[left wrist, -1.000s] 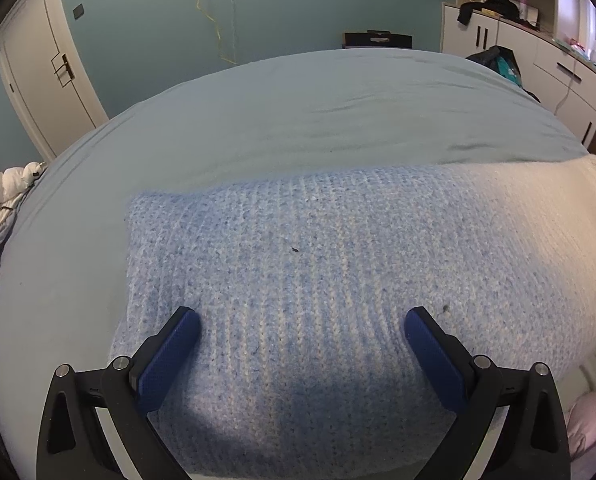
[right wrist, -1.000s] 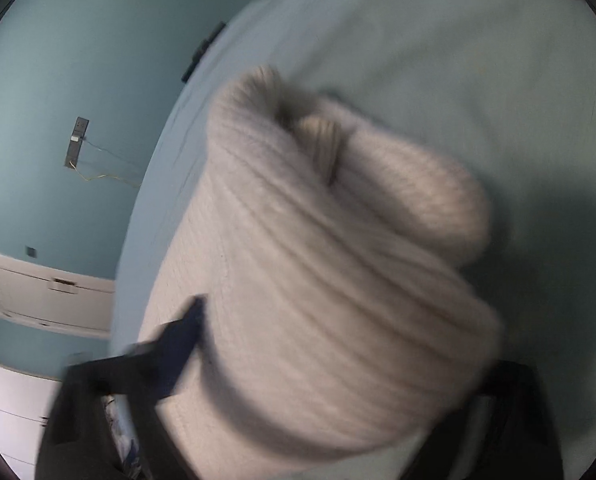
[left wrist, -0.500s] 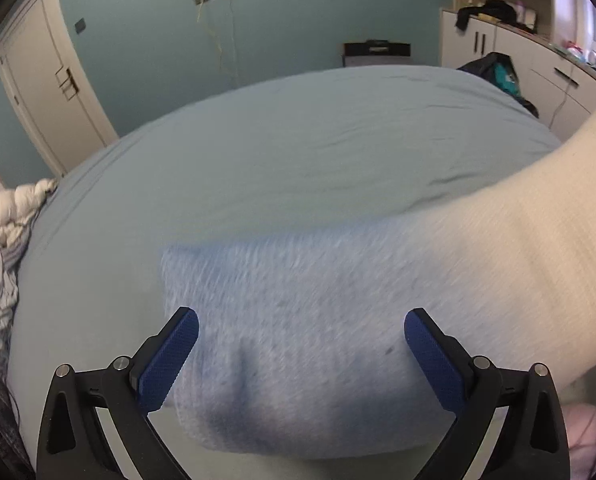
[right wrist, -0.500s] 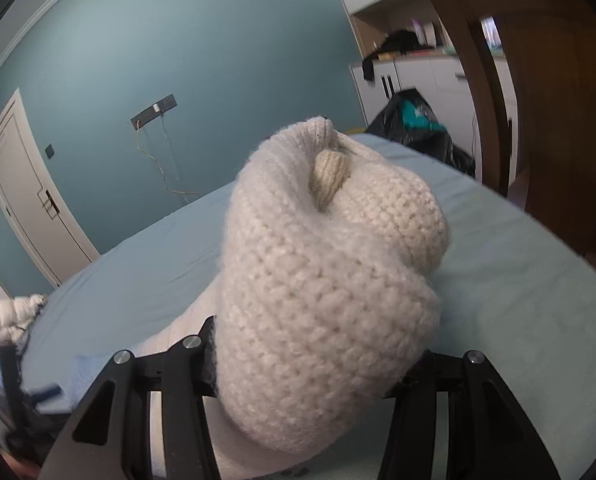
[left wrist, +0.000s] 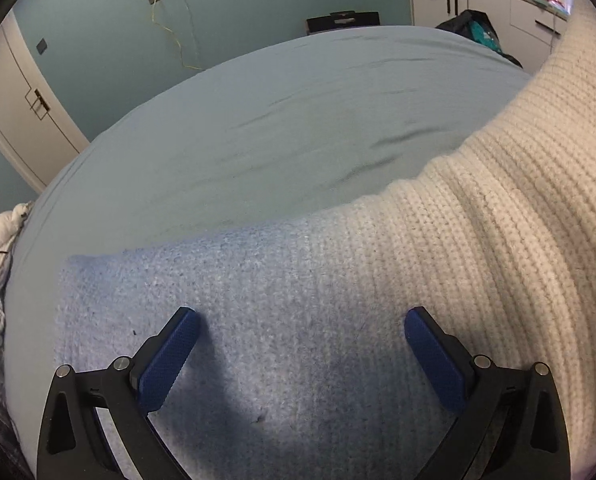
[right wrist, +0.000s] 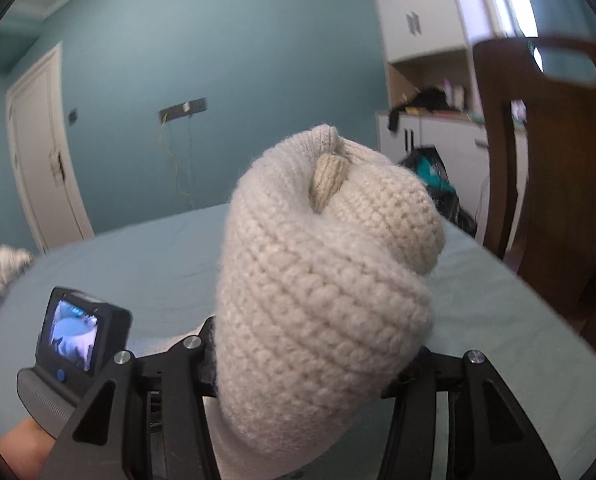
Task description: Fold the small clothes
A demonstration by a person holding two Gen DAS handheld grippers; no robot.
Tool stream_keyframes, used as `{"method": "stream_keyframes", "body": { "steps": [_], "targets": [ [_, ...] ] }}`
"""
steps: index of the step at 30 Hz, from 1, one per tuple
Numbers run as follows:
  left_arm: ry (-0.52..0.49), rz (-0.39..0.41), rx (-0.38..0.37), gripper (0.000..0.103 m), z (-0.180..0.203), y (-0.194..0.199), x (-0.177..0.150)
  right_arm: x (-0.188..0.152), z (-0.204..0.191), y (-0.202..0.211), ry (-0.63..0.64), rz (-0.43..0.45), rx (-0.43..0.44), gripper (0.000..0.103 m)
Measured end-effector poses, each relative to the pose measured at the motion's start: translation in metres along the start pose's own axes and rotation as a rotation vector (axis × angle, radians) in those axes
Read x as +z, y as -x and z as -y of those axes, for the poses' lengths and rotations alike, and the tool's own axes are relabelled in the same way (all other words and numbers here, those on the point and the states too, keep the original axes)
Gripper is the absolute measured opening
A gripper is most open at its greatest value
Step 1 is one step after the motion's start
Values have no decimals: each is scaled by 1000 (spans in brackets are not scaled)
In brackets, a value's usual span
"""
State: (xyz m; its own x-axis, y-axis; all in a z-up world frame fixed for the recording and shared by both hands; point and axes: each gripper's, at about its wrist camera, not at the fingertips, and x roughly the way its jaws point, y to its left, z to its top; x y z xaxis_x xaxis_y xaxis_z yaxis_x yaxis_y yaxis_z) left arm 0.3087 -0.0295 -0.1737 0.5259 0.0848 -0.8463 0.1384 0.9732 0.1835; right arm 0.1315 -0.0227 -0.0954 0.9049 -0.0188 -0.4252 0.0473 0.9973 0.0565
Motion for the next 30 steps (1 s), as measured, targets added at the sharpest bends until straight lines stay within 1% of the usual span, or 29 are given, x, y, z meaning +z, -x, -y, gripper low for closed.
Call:
{"method": "stream_keyframes", "body": {
  "steps": [2,3,5,6,8,9,10,11,12,13,14,15,16,17,18,20,21,22,25,26,28,29,30],
  "targets": [
    [18,-3,-41,103,-10,10,1,0,8,1,-24,9,8,46],
    [37,14,-64,103,-17,19,2,0,12,1,-35,8,11,46],
    [65,86,-88,103,-24,38,0,1,18,1,-58,7,15,46],
    [59,110,-95,103,-22,44,-2,0,19,1,-63,6,13,46],
    [-8,150,-126,103,-8,51,-5,0,14,4,-68,9,12,46],
    [-75,147,-132,103,6,49,-10,0,15,5,-79,10,16,46],
    [-130,122,-116,103,18,43,-14,1,15,7,-90,12,21,46],
    [-147,108,-94,103,28,36,-19,2,15,8,-94,12,23,46],
    [-101,109,-89,103,29,31,-24,2,14,8,-96,7,30,46],
    [-49,94,-94,103,28,25,-28,2,12,6,-95,-8,34,46],
    [7,78,-108,103,26,20,-33,0,7,5,-84,-17,20,46],
    [29,84,-114,103,25,17,-36,-2,6,3,-78,-18,15,46],
    [12,99,-108,103,26,19,-35,-4,5,3,-73,-19,11,46],
    [-6,107,-100,103,26,23,-30,-4,5,3,-75,-15,8,46],
    [0,120,-79,103,24,26,-24,-4,7,5,-81,-7,7,46],
    [59,178,8,103,13,36,-7,-2,13,8,-105,11,12,46],
    [82,192,29,103,8,37,4,-1,15,9,-113,16,13,46],
    [108,189,48,103,0,33,17,-1,14,9,-113,17,12,46],
    [113,96,48,103,-3,2,47,0,9,11,-91,33,8,46],
    [106,90,41,103,1,-5,52,0,8,13,-86,39,9,46],
    [83,115,44,103,10,-16,57,1,5,15,-78,47,12,46],
    [70,112,52,103,14,-19,57,2,2,16,-62,51,10,46],
    [46,89,60,103,20,-26,59,1,0,16,-53,53,9,46]
  ]
}}
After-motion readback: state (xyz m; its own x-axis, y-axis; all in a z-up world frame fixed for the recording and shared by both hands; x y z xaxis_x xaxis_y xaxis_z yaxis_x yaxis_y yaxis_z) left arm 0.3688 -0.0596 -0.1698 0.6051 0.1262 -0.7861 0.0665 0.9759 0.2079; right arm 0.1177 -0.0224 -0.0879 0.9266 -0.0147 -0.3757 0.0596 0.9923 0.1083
